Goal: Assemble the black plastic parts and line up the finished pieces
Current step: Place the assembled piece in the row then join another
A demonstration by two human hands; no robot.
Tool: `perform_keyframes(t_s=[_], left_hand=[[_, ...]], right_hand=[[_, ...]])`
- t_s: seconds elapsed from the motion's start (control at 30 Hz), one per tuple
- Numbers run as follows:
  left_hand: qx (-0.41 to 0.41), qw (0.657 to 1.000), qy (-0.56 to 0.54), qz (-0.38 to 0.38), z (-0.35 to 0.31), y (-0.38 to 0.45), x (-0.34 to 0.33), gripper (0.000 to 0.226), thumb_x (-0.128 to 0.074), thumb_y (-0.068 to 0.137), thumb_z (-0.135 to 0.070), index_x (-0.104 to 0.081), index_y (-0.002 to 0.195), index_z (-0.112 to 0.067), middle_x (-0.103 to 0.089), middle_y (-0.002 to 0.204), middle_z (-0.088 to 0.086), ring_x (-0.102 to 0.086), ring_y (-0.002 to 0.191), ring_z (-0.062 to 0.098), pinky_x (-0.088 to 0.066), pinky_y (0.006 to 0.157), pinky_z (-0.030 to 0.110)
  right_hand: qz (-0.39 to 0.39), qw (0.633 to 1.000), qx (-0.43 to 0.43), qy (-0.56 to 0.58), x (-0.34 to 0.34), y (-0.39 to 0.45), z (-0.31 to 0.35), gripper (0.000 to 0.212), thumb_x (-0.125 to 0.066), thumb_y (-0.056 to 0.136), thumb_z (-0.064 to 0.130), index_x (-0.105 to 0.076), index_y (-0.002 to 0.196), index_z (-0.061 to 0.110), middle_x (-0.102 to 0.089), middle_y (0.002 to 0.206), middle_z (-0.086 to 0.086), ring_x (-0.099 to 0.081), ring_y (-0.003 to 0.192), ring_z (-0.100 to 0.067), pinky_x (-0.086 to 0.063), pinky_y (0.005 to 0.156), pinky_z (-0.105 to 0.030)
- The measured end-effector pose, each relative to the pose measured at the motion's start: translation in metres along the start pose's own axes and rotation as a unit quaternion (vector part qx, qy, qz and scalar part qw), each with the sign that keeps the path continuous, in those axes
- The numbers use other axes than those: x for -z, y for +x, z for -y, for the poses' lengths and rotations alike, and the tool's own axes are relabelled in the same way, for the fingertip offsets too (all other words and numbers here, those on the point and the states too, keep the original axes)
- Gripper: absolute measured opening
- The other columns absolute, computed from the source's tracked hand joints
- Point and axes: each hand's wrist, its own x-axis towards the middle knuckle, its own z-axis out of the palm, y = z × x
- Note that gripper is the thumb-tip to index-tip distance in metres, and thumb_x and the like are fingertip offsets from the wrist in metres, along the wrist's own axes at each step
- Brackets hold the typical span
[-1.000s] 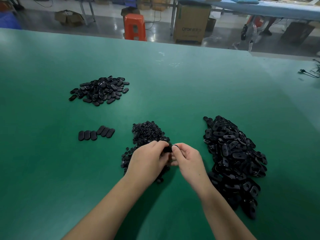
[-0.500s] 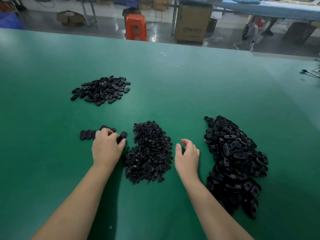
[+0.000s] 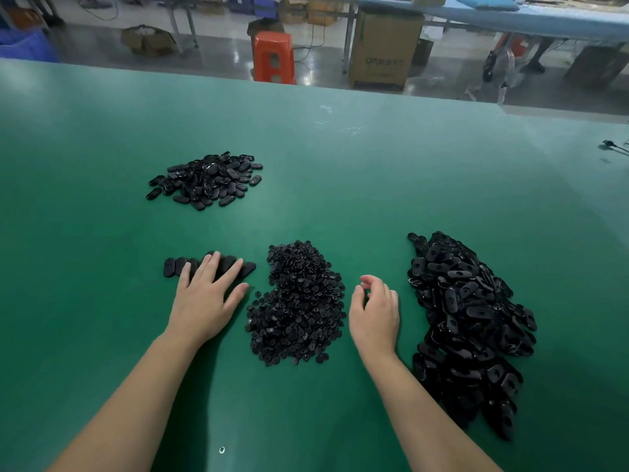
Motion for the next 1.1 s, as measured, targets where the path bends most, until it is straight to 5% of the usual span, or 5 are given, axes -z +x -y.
perform_keyframes(t_s=[0.27,0.63,0.83,1.1], left_hand=[[-0.042,0.999,0.003,0.018,-0.001,-0.005,0.002,0.069,-0.006,0.096,-0.070,-0.018,0.158,-0.044,-0.009,0.169,0.007,-0.004,0.156,0.020,0.001,0.126,0.036],[0.097,0.994,0.035,0.021,-0.001,-0.009,-0.006,0.076,-0.006,0.090,-0.078,-0.014,0.158,-0.046,-0.017,0.166,0.007,0.005,0.154,0.029,0.018,0.118,0.056],[0.093,0.994,0.002,0.050,0.011,0.004,-0.009,0.086,0.004,0.079,-0.085,0.002,0.157,-0.049,0.001,0.169,0.003,0.014,0.154,0.029,0.006,0.123,0.054],[0.099,0.995,-0.007,-0.016,0.009,0.017,-0.012,0.081,-0.008,0.089,-0.081,-0.003,0.159,-0.042,0.005,0.169,0.010,0.011,0.155,0.027,0.009,0.124,0.051]], right_hand=[[-0.004,1.000,-0.001,0.015,0.000,0.001,-0.002,0.021,-0.049,0.104,0.025,-0.063,0.119,0.019,-0.064,0.109,0.010,-0.047,0.105,-0.008,-0.039,0.081,-0.027],[-0.002,1.000,0.011,0.009,0.001,0.001,-0.002,0.018,-0.053,0.102,0.024,-0.064,0.115,0.020,-0.060,0.103,0.013,-0.050,0.106,-0.011,-0.041,0.082,-0.026],[0.002,1.000,0.011,0.012,0.000,0.001,-0.003,0.018,-0.057,0.100,0.027,-0.064,0.114,0.020,-0.061,0.105,0.013,-0.052,0.107,-0.012,-0.045,0.086,-0.028],[0.010,0.999,0.018,0.029,-0.002,0.002,-0.002,0.015,-0.060,0.097,0.030,-0.064,0.110,0.021,-0.055,0.099,0.017,-0.052,0.103,-0.011,-0.040,0.082,-0.026]])
